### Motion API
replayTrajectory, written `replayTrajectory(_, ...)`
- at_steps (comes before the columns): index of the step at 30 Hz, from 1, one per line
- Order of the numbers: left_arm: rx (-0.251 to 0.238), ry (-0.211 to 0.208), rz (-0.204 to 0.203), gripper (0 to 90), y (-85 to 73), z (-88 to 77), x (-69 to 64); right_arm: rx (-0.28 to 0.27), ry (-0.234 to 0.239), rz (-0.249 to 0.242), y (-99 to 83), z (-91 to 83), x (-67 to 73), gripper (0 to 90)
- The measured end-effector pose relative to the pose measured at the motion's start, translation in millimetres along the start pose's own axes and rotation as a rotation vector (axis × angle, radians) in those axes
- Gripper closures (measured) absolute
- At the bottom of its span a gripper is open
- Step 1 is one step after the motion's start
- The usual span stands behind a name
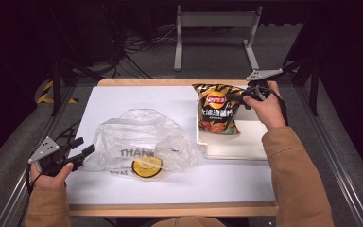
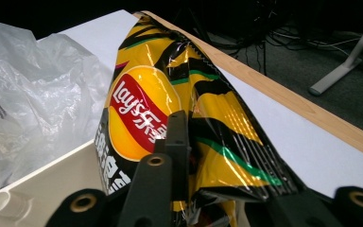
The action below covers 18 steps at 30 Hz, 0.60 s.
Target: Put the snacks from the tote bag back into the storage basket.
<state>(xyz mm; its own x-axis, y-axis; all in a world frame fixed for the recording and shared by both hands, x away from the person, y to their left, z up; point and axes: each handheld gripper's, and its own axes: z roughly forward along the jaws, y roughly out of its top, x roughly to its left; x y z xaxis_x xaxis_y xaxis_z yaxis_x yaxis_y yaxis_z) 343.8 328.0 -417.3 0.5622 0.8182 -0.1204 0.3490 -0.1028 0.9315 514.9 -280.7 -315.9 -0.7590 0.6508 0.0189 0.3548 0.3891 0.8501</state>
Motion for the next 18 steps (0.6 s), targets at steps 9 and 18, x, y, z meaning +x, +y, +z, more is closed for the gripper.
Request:
replayTrajectory(9,0.0,0.001,0.001,42.6,0.7,0.6,-0.2,-0.072,-0.04,0.018,-1.6,-11.9,0.4,39.2)
replayTrajectory(18,-0.002,-0.004,0.005,42.3,1.6,0.4,0.0,-0.163,-0.121,0.008,2.6,-36.8,2.6,24.2)
